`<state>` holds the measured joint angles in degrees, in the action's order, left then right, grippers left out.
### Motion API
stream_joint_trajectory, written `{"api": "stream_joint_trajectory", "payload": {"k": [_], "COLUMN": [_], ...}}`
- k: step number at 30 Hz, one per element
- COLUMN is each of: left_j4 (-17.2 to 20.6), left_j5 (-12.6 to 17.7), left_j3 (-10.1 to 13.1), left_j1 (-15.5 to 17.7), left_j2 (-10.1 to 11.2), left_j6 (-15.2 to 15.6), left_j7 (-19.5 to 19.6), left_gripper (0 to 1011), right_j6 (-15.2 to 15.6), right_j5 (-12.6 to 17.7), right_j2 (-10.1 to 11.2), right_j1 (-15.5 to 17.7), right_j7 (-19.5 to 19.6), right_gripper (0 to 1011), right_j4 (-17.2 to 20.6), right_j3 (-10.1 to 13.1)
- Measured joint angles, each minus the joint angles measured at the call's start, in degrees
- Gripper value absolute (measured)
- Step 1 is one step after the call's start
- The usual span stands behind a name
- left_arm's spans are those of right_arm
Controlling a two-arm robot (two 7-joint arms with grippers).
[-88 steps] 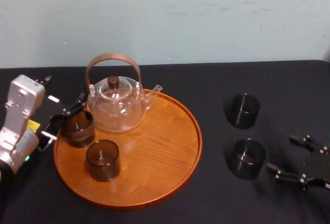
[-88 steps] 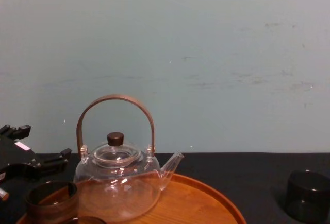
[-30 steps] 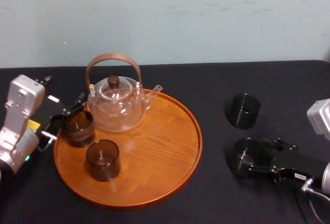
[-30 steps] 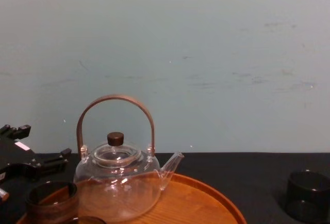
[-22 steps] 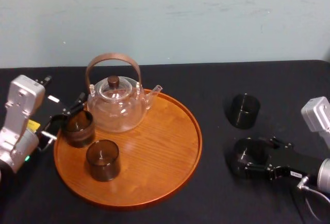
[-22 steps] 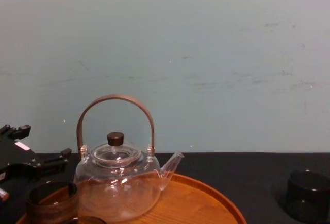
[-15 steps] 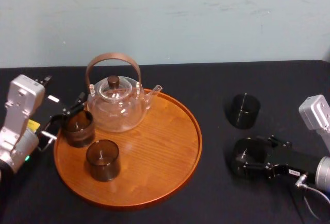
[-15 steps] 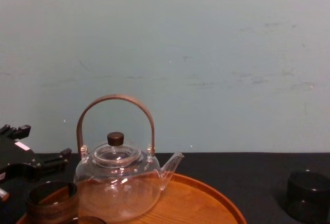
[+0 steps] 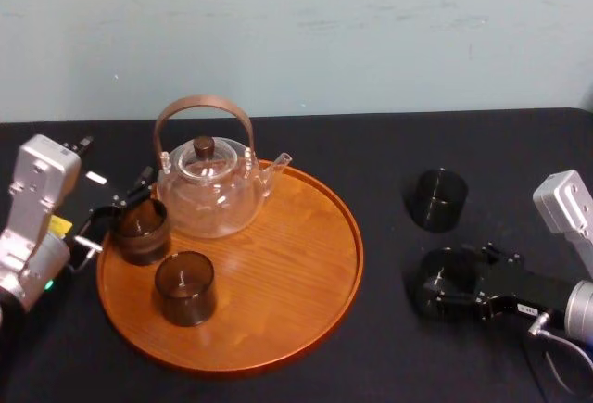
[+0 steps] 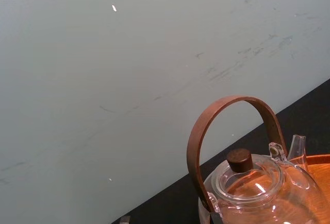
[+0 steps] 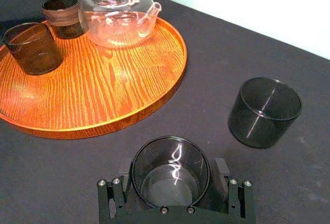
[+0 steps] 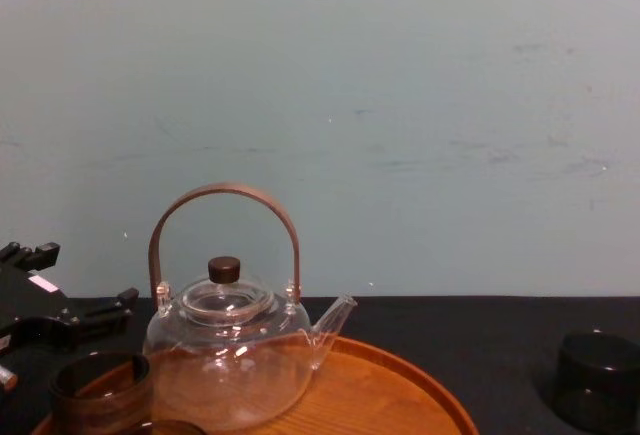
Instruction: Pick up the glass from the table and place it on the tray.
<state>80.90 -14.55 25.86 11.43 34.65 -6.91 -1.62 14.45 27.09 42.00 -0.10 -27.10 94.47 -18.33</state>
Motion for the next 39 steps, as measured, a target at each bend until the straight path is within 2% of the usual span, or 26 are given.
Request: {"api": "stream_joint_trajectory", "payload": {"k": [4,10,27,39], "left_j4": [0.0,0.0,0.0,0.0], "left_j5": [0.0,0.0,0.0,0.0], "left_j3": [0.0,0.0,0.0,0.0], "left_j1": [0.0,0.0,0.0,0.0], "left_j2": [0.0,0.0,0.0,0.0], "left_j6": [0.0,0.0,0.0,0.0], "left_j7": [0.0,0.0,0.0,0.0], "left_gripper": [1001,1001,1002,1001], "right_j6": [-0.02,-0.04,-0.19,-3.02], "right_j5": [0.06,0.15,0.31,2.42], "right_j2": [0.01,0.04,0.04,0.85], "right_j1": [0.02,0.05,0.11,-0.68], "right_j7": [-0.04,-0.1,-0.22,-1.87], "right_gripper": [992,901,901,901], "right_j4": [0.02,0.03,0.04,1.89], "right_j3": [0.05,0.09,0.23,1.93]}}
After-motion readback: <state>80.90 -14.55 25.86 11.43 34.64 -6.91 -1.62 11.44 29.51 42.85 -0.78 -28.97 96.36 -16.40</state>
